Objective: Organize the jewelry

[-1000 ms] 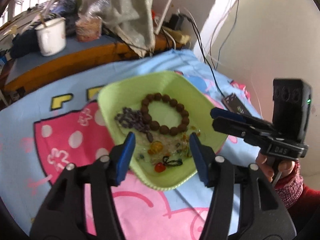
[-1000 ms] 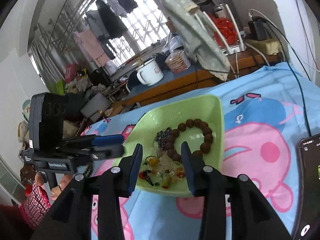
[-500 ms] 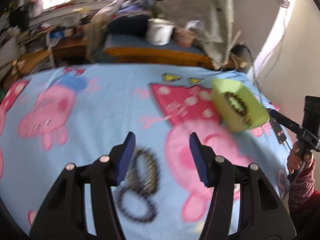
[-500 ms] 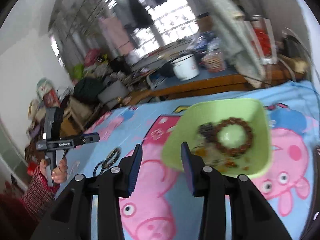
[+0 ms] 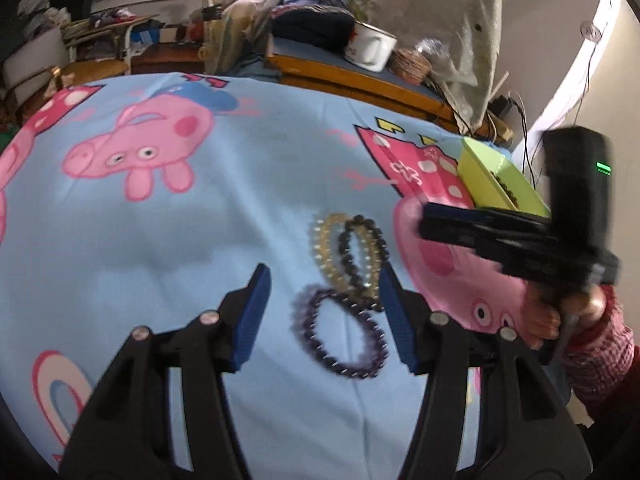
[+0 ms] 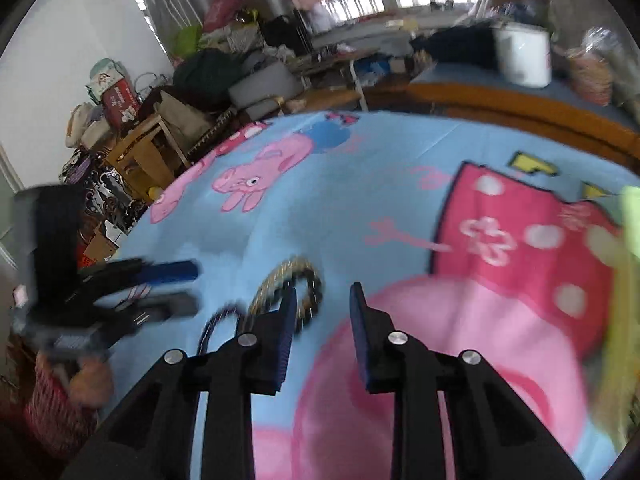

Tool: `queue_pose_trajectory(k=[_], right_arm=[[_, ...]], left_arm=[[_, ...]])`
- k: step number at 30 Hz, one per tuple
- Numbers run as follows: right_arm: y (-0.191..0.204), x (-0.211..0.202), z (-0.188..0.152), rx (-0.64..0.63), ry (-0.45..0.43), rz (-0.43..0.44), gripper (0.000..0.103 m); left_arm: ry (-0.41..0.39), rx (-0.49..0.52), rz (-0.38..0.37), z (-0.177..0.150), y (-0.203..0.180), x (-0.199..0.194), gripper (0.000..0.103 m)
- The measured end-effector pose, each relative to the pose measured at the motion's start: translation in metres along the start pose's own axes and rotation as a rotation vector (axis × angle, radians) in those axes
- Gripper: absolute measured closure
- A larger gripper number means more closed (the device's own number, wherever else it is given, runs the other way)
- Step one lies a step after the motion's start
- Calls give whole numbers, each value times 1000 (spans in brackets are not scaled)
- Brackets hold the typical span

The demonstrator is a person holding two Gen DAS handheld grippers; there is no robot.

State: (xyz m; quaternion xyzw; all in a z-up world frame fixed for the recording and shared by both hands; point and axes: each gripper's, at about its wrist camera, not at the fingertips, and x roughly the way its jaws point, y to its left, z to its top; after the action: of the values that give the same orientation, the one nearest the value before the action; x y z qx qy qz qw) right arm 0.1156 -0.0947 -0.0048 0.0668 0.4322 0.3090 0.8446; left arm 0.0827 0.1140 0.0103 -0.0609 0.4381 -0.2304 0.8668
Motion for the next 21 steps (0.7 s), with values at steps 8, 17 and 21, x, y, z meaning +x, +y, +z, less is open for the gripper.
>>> queue_pose_trajectory(k=[8, 17, 21], right_arm=[[-5, -13, -11, 29, 12, -5, 103], [-17, -40, -19, 97, -83, 2, 103], [-13, -10, -7, 98, -26, 36, 103]], left_arm=[[-4, 39, 5, 15, 0, 1, 49], [62, 82, 8, 30, -13, 37, 49], [44, 57, -10, 27, -7, 27, 49]])
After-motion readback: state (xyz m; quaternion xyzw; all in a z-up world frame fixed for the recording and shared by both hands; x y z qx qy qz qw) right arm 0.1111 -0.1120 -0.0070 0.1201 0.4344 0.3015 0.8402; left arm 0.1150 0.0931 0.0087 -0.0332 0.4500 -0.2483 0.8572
